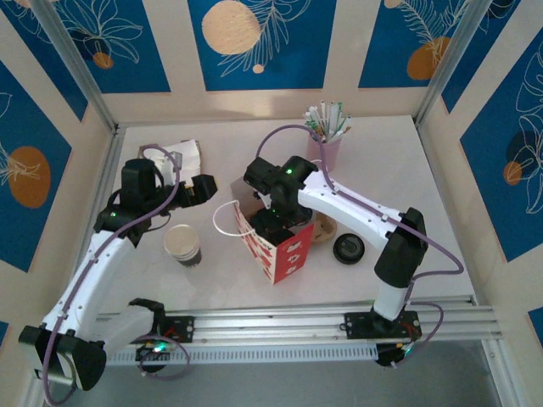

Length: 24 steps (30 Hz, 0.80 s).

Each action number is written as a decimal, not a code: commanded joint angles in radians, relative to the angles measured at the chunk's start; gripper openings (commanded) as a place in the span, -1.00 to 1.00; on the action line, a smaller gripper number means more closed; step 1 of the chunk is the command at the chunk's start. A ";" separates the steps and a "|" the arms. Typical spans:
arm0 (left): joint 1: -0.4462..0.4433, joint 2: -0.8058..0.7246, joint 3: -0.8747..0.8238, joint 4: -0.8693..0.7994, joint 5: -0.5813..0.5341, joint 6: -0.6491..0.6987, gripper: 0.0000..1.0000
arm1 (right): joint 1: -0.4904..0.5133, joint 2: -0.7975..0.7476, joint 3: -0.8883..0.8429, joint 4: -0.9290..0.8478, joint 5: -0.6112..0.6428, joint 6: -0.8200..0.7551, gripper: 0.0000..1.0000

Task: Pack the takeout coffee

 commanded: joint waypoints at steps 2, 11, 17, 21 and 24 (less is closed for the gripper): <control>0.004 -0.021 0.044 -0.013 0.028 -0.005 1.00 | 0.012 -0.044 0.040 -0.035 0.014 0.020 0.89; -0.004 -0.023 0.062 -0.019 0.026 -0.007 1.00 | 0.023 -0.063 0.074 -0.046 0.035 0.025 0.89; -0.009 -0.032 0.077 -0.025 0.027 -0.008 0.99 | 0.028 -0.080 0.088 -0.049 0.042 0.030 0.88; -0.009 -0.040 0.091 -0.030 0.029 -0.011 1.00 | 0.033 -0.094 0.095 -0.048 0.049 0.032 0.88; -0.011 -0.049 0.096 -0.032 0.033 -0.014 1.00 | 0.035 -0.108 0.095 -0.041 0.051 0.035 0.88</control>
